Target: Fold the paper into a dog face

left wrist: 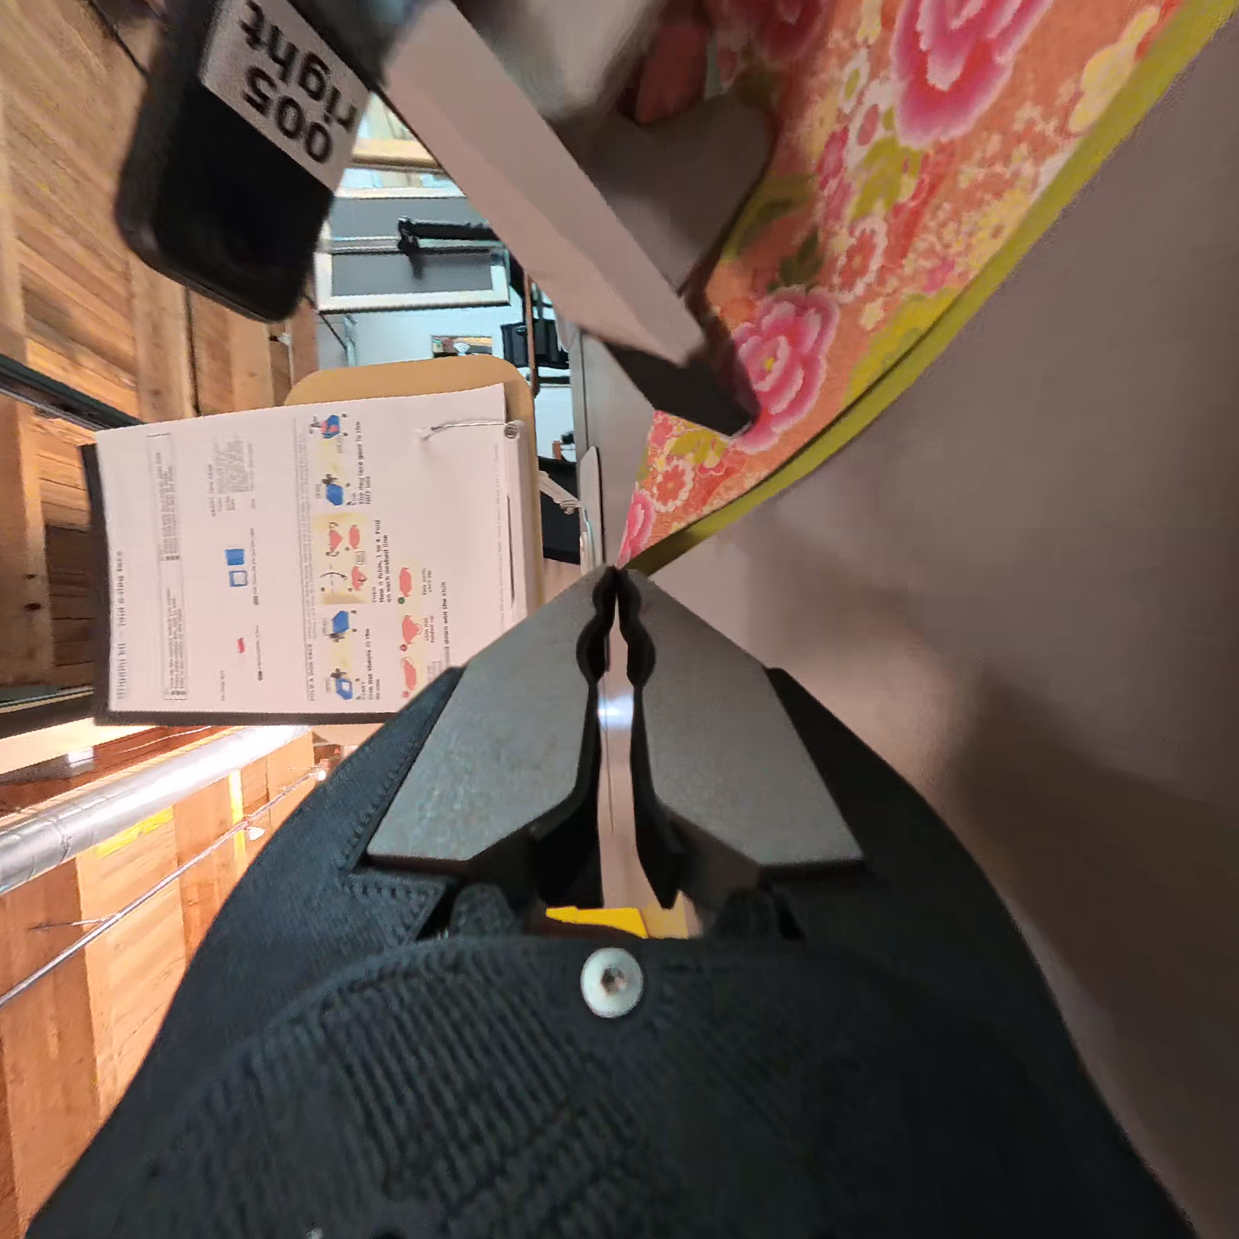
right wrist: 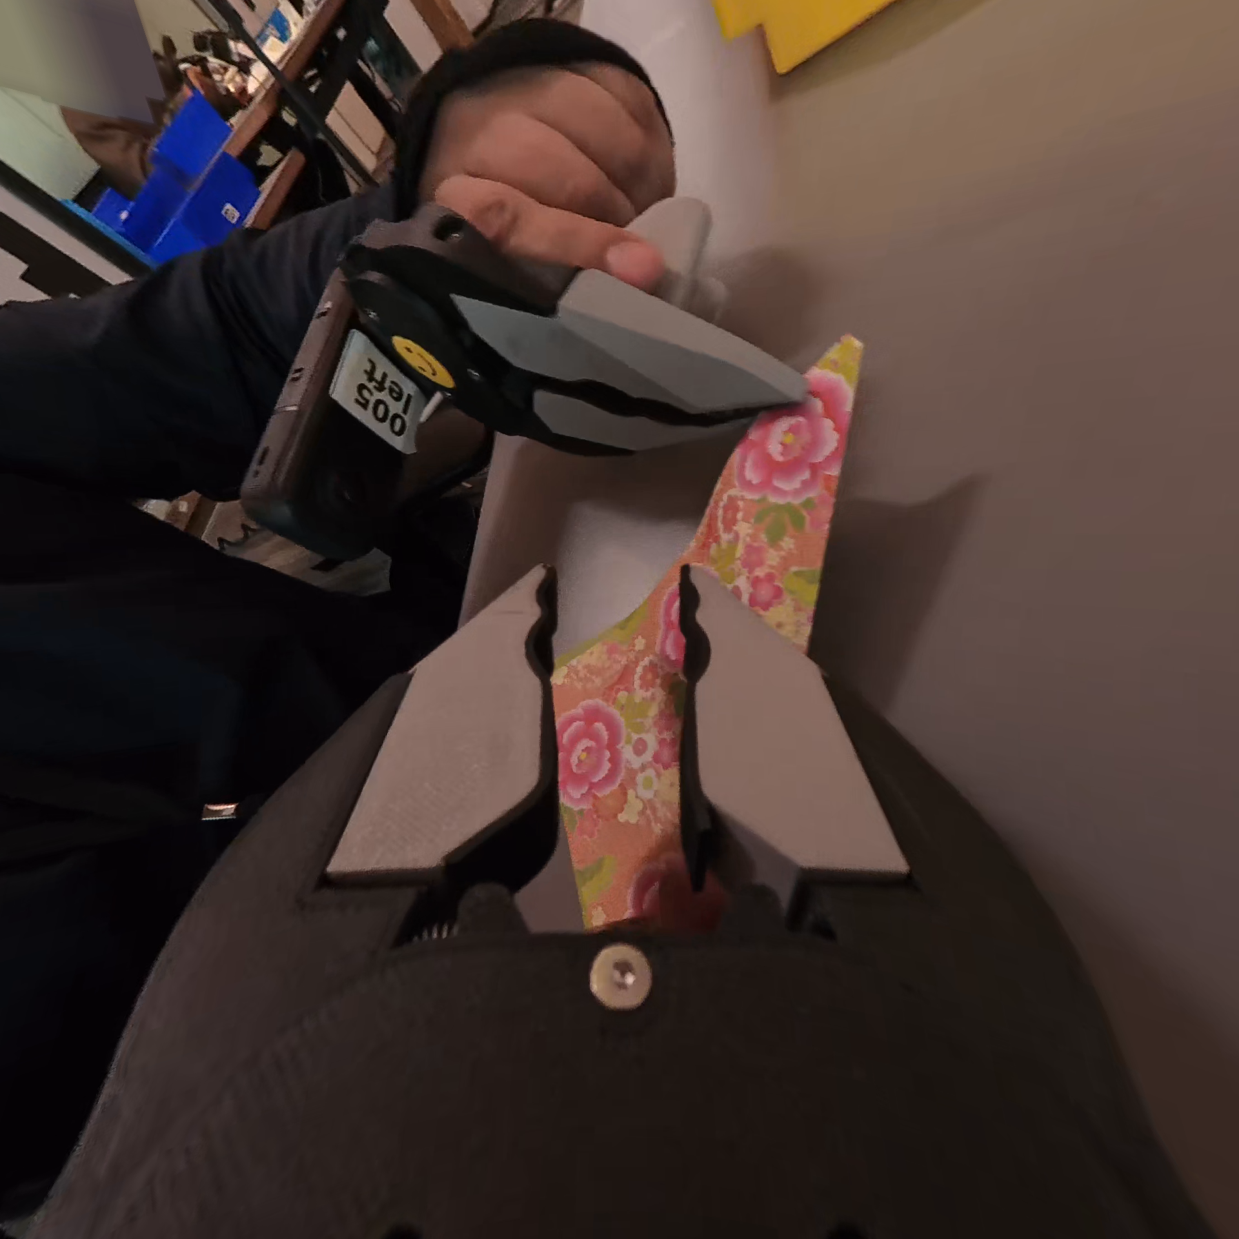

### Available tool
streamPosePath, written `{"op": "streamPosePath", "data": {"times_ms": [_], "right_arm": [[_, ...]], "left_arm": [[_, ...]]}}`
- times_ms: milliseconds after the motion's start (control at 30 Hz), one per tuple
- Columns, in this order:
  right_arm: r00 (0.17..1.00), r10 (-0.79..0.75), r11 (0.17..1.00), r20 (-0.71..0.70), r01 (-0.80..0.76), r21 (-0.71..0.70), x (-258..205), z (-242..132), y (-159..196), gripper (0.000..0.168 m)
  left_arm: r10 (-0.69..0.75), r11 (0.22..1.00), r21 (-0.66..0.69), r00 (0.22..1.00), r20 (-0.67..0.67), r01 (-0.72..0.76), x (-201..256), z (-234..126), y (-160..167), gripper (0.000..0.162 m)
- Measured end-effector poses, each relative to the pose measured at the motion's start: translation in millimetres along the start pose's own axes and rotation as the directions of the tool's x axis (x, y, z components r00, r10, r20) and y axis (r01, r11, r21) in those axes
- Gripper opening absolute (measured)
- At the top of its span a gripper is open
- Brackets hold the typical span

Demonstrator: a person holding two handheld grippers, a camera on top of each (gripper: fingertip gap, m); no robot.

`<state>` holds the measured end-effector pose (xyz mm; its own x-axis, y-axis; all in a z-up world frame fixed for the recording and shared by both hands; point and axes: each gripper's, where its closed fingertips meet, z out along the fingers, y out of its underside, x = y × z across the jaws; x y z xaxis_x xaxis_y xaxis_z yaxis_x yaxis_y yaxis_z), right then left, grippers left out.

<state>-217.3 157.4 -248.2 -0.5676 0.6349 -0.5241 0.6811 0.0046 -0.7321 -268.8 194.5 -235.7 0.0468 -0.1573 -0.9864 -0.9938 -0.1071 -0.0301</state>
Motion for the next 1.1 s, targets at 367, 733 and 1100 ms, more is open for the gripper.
{"op": "streamPosePath", "data": {"times_ms": [367,733,1100], "right_arm": [[0.997,0.059,0.997,-0.043,-0.061,-0.052,12.3,6.5,5.3,0.013],[0.985,-0.044,0.998,-0.169,0.052,0.041,38.6,-7.6,-20.8,0.046],[0.992,-0.091,0.996,-0.082,0.089,-0.026,34.7,6.3,-23.2,0.001]], "left_arm": [[0.138,0.99,0.029,0.987,0.085,-0.141,6.0,-10.1,-11.4,0.0],[0.168,0.984,0.037,0.975,0.149,-0.175,1.8,-10.2,-4.4,0.0],[0.09,0.995,0.038,0.984,0.154,-0.097,-5.4,-13.4,-4.3,0.0]]}}
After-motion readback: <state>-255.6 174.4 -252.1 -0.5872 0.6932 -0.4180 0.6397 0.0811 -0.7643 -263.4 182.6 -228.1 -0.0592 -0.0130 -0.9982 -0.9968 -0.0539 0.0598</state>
